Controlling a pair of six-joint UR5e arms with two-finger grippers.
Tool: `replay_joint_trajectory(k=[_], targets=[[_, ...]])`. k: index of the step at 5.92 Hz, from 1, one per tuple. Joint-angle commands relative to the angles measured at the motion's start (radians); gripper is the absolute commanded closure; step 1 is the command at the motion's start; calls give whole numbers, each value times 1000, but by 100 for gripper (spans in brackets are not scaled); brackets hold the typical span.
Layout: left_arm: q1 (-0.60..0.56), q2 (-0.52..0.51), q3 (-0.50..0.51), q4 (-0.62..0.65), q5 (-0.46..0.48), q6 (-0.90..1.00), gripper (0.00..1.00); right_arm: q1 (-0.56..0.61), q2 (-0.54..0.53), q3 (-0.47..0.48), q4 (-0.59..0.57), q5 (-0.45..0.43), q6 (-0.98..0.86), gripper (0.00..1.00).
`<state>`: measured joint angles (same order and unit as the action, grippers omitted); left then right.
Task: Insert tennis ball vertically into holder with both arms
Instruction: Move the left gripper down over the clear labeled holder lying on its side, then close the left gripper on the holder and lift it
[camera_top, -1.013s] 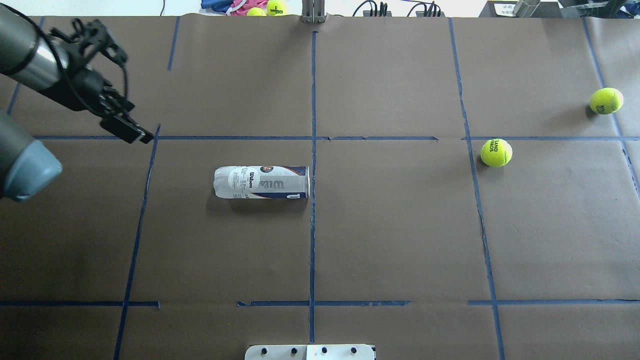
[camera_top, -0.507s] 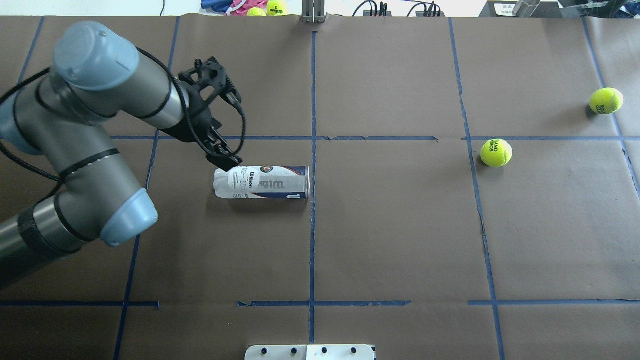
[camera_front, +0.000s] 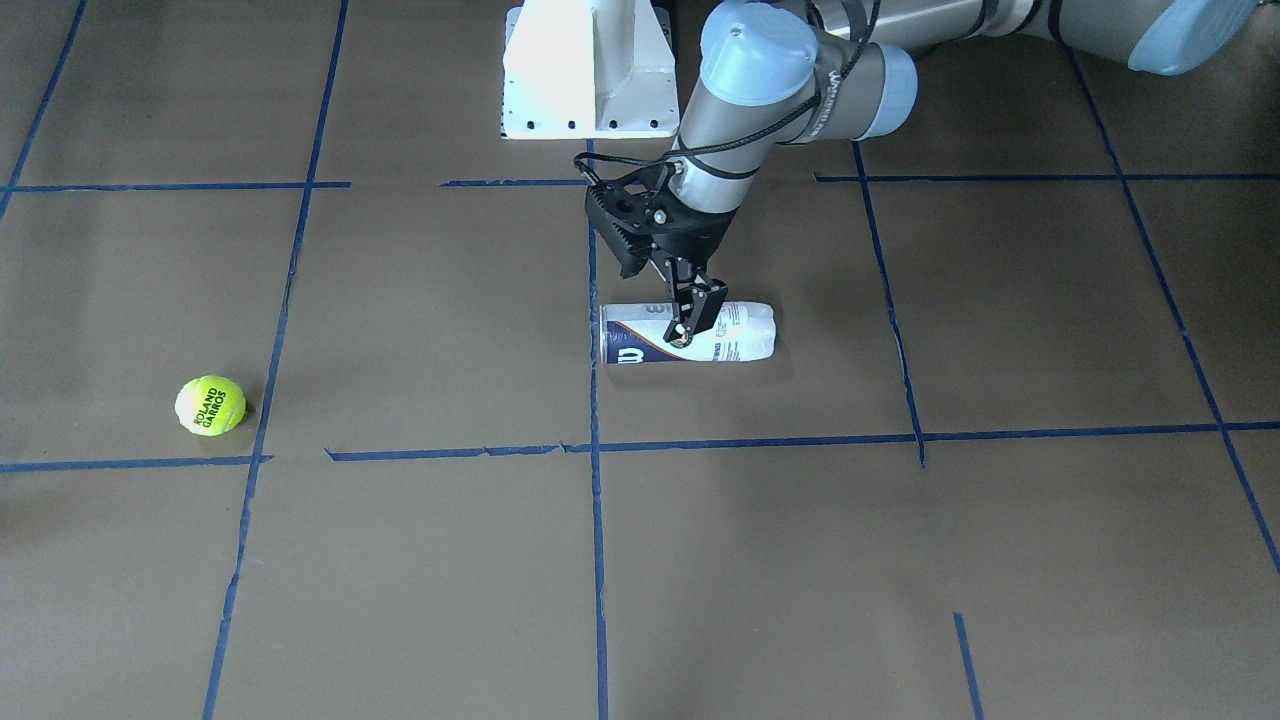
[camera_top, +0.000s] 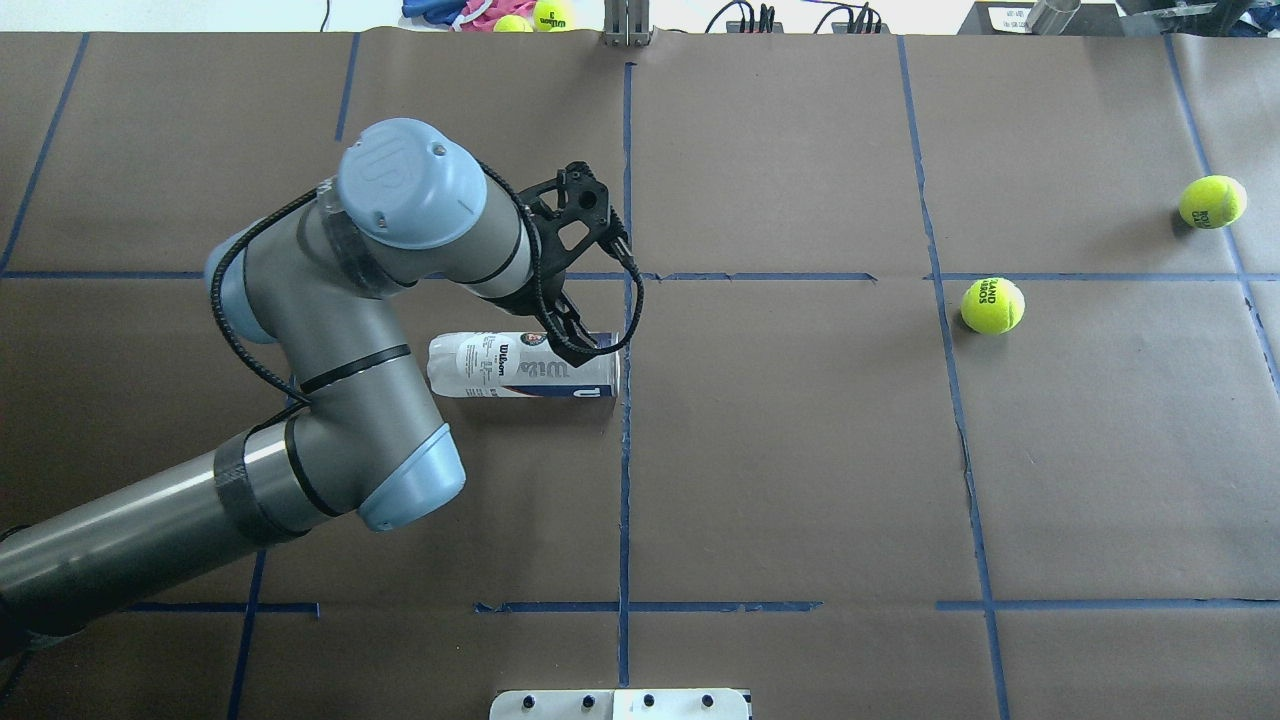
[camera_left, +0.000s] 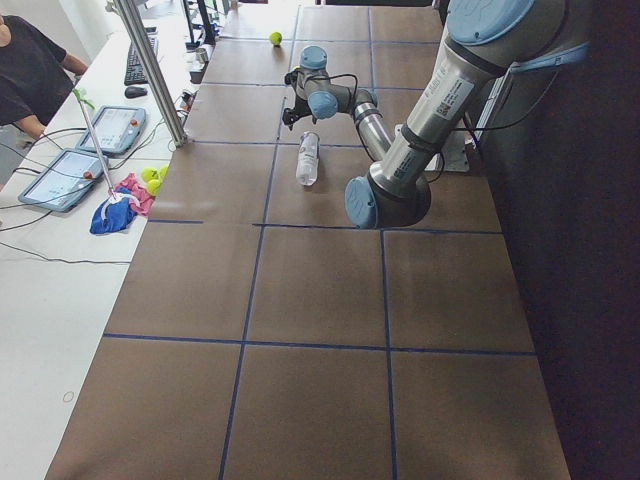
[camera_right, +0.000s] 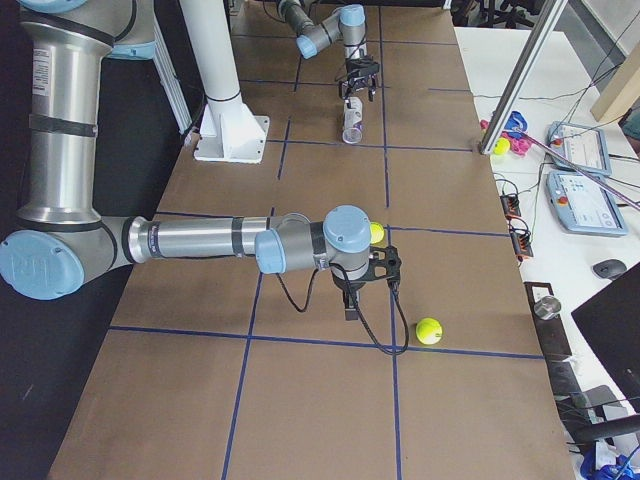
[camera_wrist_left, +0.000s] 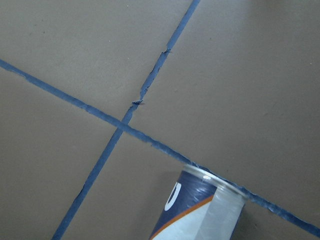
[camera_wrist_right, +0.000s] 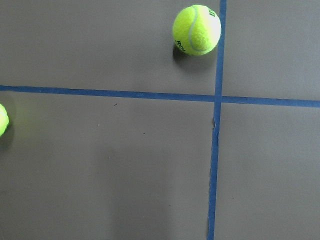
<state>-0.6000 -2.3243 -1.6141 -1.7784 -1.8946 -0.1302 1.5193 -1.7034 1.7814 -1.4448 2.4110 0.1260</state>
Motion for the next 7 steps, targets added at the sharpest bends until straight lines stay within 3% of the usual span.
replay_joint_trajectory(k=[1,3,4,7], targets=[[25,-119,72,181,9,147,0,-2,1,6,3,5,-11,0],[90,-156,118,285,134,298,0,-2,1,9,6,11,-9,0],[121,-227,170,394,176,352,0,-2,1,9,6,11,-11,0],[166,-222,183,396,307,425,0,-2,1,7,4,11,-12,0]])
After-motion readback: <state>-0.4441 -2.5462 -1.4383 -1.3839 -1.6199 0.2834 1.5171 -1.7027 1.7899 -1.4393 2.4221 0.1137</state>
